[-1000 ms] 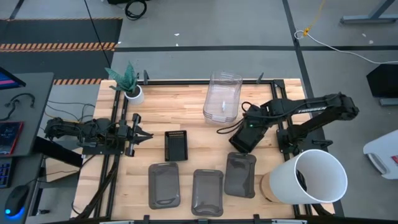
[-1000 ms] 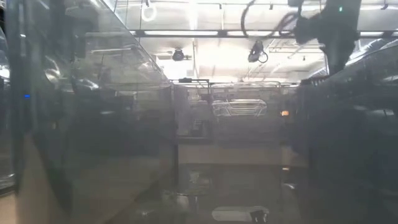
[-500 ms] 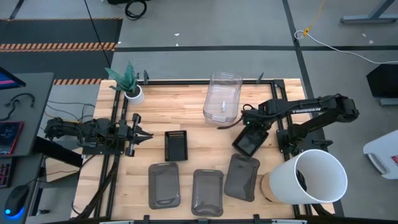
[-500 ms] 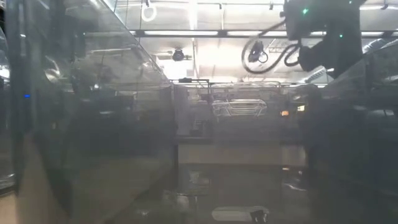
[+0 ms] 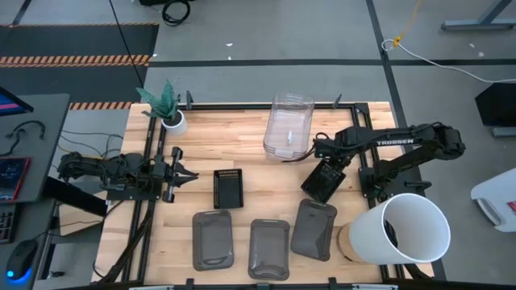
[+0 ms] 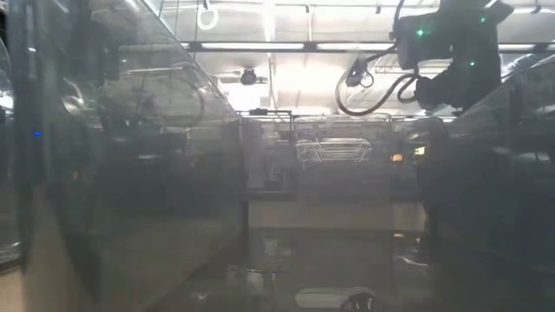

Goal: Stack baskets by color
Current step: Stack the middle black bin on top of the right black bin

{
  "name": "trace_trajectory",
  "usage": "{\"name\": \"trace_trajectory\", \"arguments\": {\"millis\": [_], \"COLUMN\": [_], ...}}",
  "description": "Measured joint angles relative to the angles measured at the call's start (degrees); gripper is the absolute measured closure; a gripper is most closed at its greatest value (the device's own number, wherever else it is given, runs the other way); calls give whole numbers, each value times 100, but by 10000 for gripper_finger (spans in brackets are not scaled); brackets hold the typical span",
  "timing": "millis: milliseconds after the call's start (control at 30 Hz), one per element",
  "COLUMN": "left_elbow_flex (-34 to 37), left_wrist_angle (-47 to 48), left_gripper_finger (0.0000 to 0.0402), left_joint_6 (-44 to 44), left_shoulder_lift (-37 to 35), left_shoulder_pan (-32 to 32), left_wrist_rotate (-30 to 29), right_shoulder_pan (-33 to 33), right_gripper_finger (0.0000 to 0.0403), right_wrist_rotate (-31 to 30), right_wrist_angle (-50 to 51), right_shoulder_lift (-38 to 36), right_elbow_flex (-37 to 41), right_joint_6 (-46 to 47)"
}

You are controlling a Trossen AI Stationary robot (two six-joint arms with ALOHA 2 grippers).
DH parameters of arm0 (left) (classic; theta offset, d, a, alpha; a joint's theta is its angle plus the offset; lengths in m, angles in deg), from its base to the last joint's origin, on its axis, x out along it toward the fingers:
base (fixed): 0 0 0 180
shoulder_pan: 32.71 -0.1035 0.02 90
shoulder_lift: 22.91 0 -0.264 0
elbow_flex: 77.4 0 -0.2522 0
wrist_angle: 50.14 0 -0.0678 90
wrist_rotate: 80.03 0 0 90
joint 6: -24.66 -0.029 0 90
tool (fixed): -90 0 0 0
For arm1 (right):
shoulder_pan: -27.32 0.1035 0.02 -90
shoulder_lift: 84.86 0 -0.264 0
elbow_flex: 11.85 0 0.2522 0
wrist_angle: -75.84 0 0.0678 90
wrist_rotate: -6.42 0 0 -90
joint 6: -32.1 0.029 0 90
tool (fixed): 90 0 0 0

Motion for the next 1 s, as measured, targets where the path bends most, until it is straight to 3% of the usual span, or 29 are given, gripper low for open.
{"name": "trace_trajectory", "arguments": {"millis": [367,567,733,867,1000], "left_elbow_flex": [0,0,2,1,0], "left_wrist_angle": [0,0,0,0,0], "left_gripper_finger": [375,368,372,376,378], "left_joint_6": [0,0,-2,0,-2], "left_shoulder_lift": [-1,0,0,-2,-1], "left_shoulder_pan": [0,0,0,0,0], "left_wrist_rotate": [2,2,0,0,1], "right_shoulder_pan": [-2,200,283,245,63], "right_gripper_finger": [277,277,277,277,277], "right_wrist_rotate": [-449,262,463,126,-629], "right_wrist_angle": [-490,-1081,-1122,-1141,-1137], "right_shoulder_lift": [2,4,4,4,4], "right_elbow_flex": [60,342,658,769,785], "right_joint_6": [-665,-912,-896,-954,-1067]}}
